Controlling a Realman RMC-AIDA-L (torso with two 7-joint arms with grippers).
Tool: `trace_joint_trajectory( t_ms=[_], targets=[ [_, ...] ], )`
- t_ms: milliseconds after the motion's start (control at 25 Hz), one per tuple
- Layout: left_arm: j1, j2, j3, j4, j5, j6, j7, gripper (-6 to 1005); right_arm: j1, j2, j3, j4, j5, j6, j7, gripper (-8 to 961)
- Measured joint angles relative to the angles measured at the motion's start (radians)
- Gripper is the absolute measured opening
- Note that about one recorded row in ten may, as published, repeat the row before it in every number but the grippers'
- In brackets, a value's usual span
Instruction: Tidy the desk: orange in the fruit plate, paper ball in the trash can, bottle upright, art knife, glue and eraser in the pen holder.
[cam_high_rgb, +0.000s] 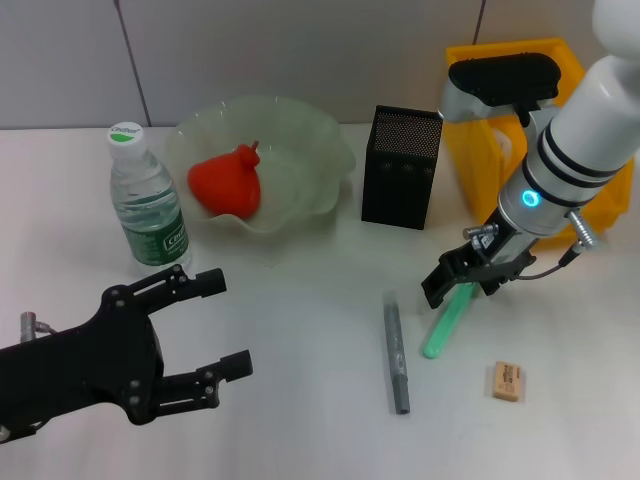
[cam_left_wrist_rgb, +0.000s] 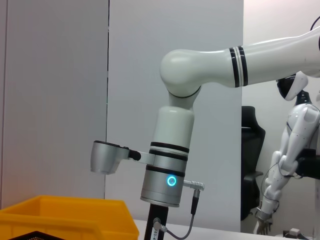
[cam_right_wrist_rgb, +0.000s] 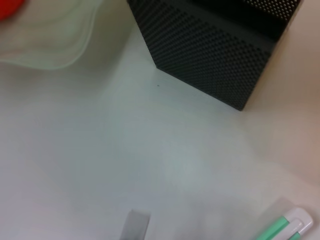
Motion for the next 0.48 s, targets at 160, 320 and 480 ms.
trace_joint_trajectory(
  t_ms=[160, 320, 480],
  targets=[
    [0.0, 0.0, 0.0, -0.001, -0.001, 0.0, 0.0, 845, 0.0, 0.0, 0.0, 0.0, 0.0, 0.0, -0.006, 789],
    [0.0, 0.0, 0.0, -0.002, -0.001, 0.0, 0.002, 845, 0.0, 0.002, -0.001, 0.0, -0.001, -0.002, -0.017, 789],
    [0.0, 0.0, 0.0, -0.002, -0.001, 0.001, 0.002, 845, 0.0, 0.003, -0.014, 0.001, -0.001, -0.003, -0.025, 789]
  ],
)
